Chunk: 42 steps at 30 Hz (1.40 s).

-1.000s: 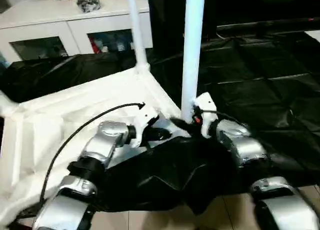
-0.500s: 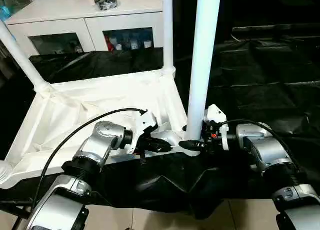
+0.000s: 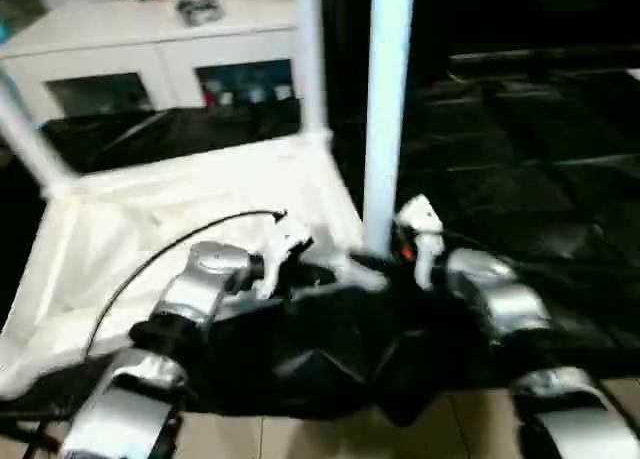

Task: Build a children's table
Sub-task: Rotate leg to tighten

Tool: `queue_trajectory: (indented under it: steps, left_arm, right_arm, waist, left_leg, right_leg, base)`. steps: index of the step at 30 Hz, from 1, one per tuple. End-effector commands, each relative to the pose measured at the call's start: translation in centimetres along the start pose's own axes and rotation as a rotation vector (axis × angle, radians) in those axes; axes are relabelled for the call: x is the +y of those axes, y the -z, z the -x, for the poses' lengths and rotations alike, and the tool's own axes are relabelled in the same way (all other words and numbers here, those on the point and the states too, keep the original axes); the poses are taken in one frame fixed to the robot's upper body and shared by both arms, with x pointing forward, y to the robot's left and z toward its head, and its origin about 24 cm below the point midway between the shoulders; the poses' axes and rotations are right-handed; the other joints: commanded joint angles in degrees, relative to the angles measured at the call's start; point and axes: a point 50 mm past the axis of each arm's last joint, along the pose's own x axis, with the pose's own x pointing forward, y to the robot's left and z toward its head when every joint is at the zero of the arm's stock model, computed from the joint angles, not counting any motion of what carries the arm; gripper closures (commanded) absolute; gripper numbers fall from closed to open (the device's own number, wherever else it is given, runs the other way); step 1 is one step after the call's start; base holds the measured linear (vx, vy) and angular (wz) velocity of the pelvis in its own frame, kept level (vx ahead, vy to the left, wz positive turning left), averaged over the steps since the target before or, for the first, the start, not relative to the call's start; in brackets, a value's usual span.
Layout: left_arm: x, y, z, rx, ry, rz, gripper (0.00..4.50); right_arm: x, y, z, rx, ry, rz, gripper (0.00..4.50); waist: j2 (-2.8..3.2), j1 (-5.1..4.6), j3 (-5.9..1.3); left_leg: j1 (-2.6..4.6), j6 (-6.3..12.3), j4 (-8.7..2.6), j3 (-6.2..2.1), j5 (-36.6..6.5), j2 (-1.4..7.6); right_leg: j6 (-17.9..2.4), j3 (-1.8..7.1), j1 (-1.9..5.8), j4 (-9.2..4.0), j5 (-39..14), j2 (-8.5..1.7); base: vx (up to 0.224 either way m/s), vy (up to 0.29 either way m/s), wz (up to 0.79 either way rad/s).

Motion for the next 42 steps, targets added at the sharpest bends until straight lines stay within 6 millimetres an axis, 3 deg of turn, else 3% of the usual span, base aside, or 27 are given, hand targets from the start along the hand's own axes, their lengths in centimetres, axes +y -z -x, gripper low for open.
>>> queue_trajectory:
  steps: [1,5,6,10,13,15,21,22,23,24,26,27,30,31,34,42]
  left_arm:
    - [-0.6,-2.8,-2.4,-0.098,-0.074,0.001,4.5]
    - [-1.4,-3.3,-3.4,-0.122,-0.074,0.005,4.5]
    - [-1.9,-3.5,-3.8,-0.131,-0.06,0.0,4.5]
    - [-2.6,-3.5,-4.2,-0.133,-0.03,-0.014,4.5]
    - [-2.6,-3.1,-3.7,-0.129,0.0,-0.021,4.5]
    - [-2.5,-2.9,-3.3,-0.123,0.027,-0.033,4.5]
    - [-2.0,-2.0,-1.5,-0.073,0.135,-0.062,4.5]
    - [-2.0,-1.9,-1.2,-0.067,0.146,-0.065,4.5]
    - [-1.9,-1.7,-0.8,-0.055,0.169,-0.072,4.5]
    - [-1.8,-1.6,-0.5,-0.045,0.187,-0.077,4.5]
    - [-1.7,-1.3,0.1,-0.026,0.223,-0.083,4.5]
    - [-1.6,-1.2,0.3,-0.02,0.235,-0.084,4.5]
    - [-1.4,-0.9,0.9,0.005,0.275,-0.075,4.5]
    - [-1.3,-0.8,1.1,0.02,0.293,-0.082,4.5]
    - [-1.2,-1.0,1.2,0.02,0.294,-0.083,4.5]
    - [-1.3,-1.0,1.2,0.014,0.295,-0.084,4.5]
  right_arm:
    - [3.0,2.6,-2.9,0.083,0.043,-0.15,2.02]
    - [3.6,2.5,-3.8,0.085,0.101,-0.142,2.02]
    - [4.0,2.4,-4.2,0.078,0.09,-0.136,1.46]
    - [4.1,2.0,-4.3,0.052,0.068,-0.144,1.24]
    - [3.8,1.5,-4.0,0.021,0.018,-0.084,0.83]
    - [3.7,1.2,-3.6,0.007,-0.032,-0.049,0.83]
    - [3.7,1.3,-0.9,0.05,-0.384,0.068,0.83]
    - [3.7,1.5,-0.5,0.065,-0.433,0.068,0.83]
    - [3.8,1.7,0.2,0.089,-0.5,0.083,0.83]
    - [3.8,1.9,0.6,0.109,-0.54,0.077,0.83]
    - [3.8,2.1,1.2,0.134,-0.598,0.076,0.83]
    - [3.9,2.1,1.4,0.14,-0.612,0.076,0.99]
    - [4.0,2.3,1.7,0.173,-0.66,0.068,1.18]
    - [4.3,2.5,2.0,0.197,-0.704,0.06,1.24]
    - [4.5,2.6,2.2,0.213,-0.735,0.052,1.47]
    - [5.0,2.7,2.3,0.207,-0.746,0.044,2.12]
  waist:
    - [-0.61,-0.47,-2.4]
    - [-0.51,-1.14,-2.73]
    - [-0.51,-1.15,-2.81]
    - [-0.46,-0.9,-2.9]
    - [-0.32,-0.91,-2.9]
    - [-0.41,-0.89,-2.99]
    - [-0.64,-0.17,-3.15]
    - [-0.61,0.1,-3.17]
    - [-1.05,0.27,-3.01]
    - [-0.75,0.73,-2.95]
    - [-0.84,1.0,-2.87]
    - [-1.27,1.11,-2.77]
    - [-1.01,1.26,-2.69]
    - [-1.39,1.29,-2.75]
    - [-1.08,1.44,-2.85]
    - [-1.12,2.16,-2.97]
  left_leg:
    - [0.18,1.01,-3.95,-0.31,-20.0,0.44]
    - [0.06,1.95,-3.85,-0.24,-19.78,0.38]
    - [-0.09,2.42,-3.77,-0.2,-19.33,0.36]
    - [-0.26,3.52,-3.73,-0.1,-17.93,0.45]
    - [-0.25,3.63,-3.71,-0.08,-17.91,0.55]
    - [-0.41,3.91,-3.69,-0.11,-17.91,0.59]
    - [-0.61,6.44,-3.2,0.28,-14.15,0.83]
    - [-0.52,6.93,-3.18,0.23,-14.19,0.9]
    - [-0.47,7.19,-3.24,0.36,-14.43,0.98]
    - [-0.28,7.01,-3.32,0.34,-15.09,1.11]
    - [-0.2,6.52,-3.41,0.31,-15.89,1.04]
    - [-0.09,6.03,-3.57,0.31,-16.55,1.16]
    - [-0.07,4.8,-3.78,0.12,-16.92,1.2]
    - [-0.04,4.59,-3.78,0.13,-16.63,1.17]
    - [-0.04,4.68,-3.73,0.12,-15.73,1.24]
    - [-0.09,4.76,-3.54,0.23,-13.6,1.14]
  right_leg:
    - [-9.23,1.26,2.44,-5.12,-26.71,-2.37]
    - [-9.83,1.25,2.51,-5.05,-23.4,-2.18]
    - [-10.45,1.26,2.62,-4.85,-21.65,-2.19]
    - [-11.52,1.21,2.87,-4.68,-19.34,-2.25]
    - [-11.91,1.21,2.84,-4.59,-18.67,-2.23]
    - [-12.14,1.19,3.01,-4.47,-17.96,-2.27]
    - [-14.77,1.11,3.3,-3.74,-11.01,-2.11]
    - [-14.85,1.04,3.49,-3.69,-11.04,-2.11]
    - [-14.65,1.14,3.27,-3.93,-12.1,-2.11]
    - [-14.39,1.2,3.12,-3.94,-14.05,-2.28]
    - [-13.73,1.21,3.12,-4.1,-16.29,-2.25]
    - [-13.12,1.31,2.95,-4.31,-18.14,-2.29]
    - [-12.32,1.43,2.82,-4.32,-20.24,-2.38]
    - [-12.23,1.46,2.84,-4.31,-20.11,-2.34]
    - [-12.64,1.55,2.81,-4.09,-18.3,-2.38]
    - [-12.51,1.54,2.93,-3.99,-16.93,-2.39]
  base:
    - [0.0,0.0,0.0]
    - [0.0,0.0,0.0]
    - [0.0,0.0,0.0]
    - [0.0,0.0,0.0]
    - [0.0,0.0,0.0]
    - [0.0,0.0,0.0]
    - [0.0,0.0,0.0]
    - [0.0,0.0,0.0]
    - [0.0,0.0,0.0]
    - [0.0,0.0,0.0]
    - [0.0,0.0,0.0]
    - [0.0,0.0,0.0]
    - [0.0,0.0,0.0]
    - [0.0,0.0,0.0]
    - [0.0,0.0,0.0]
    - [0.0,0.0,0.0]
